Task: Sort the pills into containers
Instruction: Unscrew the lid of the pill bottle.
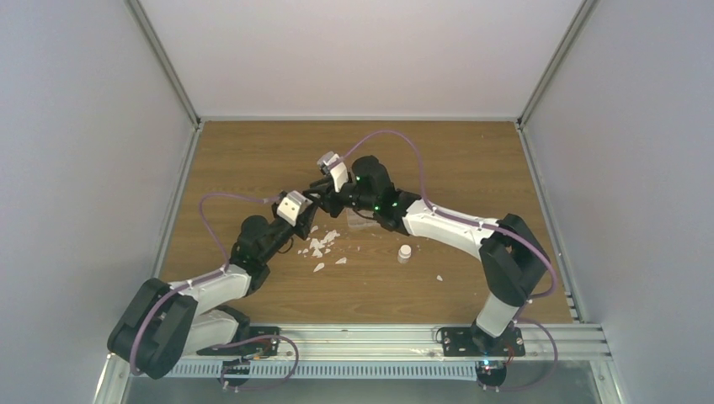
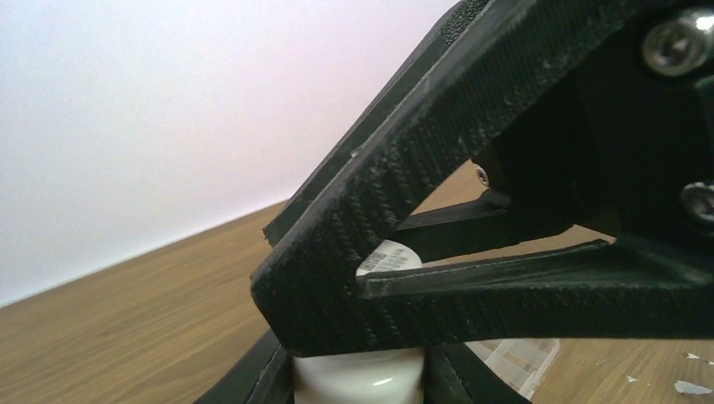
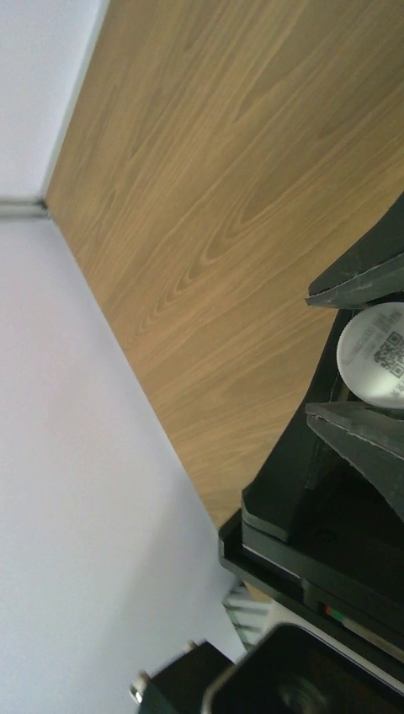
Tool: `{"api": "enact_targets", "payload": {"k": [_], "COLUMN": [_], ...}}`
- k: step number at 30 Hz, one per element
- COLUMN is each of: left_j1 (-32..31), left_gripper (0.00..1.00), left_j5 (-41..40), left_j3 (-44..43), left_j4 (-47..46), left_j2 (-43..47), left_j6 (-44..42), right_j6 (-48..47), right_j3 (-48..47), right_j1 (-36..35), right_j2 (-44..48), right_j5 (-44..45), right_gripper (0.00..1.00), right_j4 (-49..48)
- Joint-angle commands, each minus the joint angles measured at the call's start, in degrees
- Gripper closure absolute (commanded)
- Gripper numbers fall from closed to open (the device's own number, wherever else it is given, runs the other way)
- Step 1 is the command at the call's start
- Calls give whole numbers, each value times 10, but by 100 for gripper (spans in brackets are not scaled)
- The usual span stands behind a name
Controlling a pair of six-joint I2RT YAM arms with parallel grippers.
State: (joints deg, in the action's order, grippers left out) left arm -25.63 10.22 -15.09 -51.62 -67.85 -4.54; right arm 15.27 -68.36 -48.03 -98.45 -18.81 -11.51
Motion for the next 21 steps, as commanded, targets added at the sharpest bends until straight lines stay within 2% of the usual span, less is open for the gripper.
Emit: {"api": "enact_targets", "payload": {"k": [1, 8, 13, 21], "left_j1": [-1, -1, -1, 0], "left_gripper": [32, 32, 32, 32], "left_j5": [33, 114, 174, 198], "left_j3": [7, 23, 23, 18], "left_j4": [-33, -31, -27, -20], "left_j2": [40, 87, 99, 99], "left_j6": [-7, -13, -16, -15], "right_j6": [-80, -131, -167, -251], "right_j3": [-3, 15, 23, 18], "right_j1": [8, 52, 70, 80], "right_j2": [20, 46, 94, 169], "right_j5": [-123, -280, -312, -350], "right_gripper": [51, 48, 48, 44], "right_j4": [11, 23, 50, 111]}}
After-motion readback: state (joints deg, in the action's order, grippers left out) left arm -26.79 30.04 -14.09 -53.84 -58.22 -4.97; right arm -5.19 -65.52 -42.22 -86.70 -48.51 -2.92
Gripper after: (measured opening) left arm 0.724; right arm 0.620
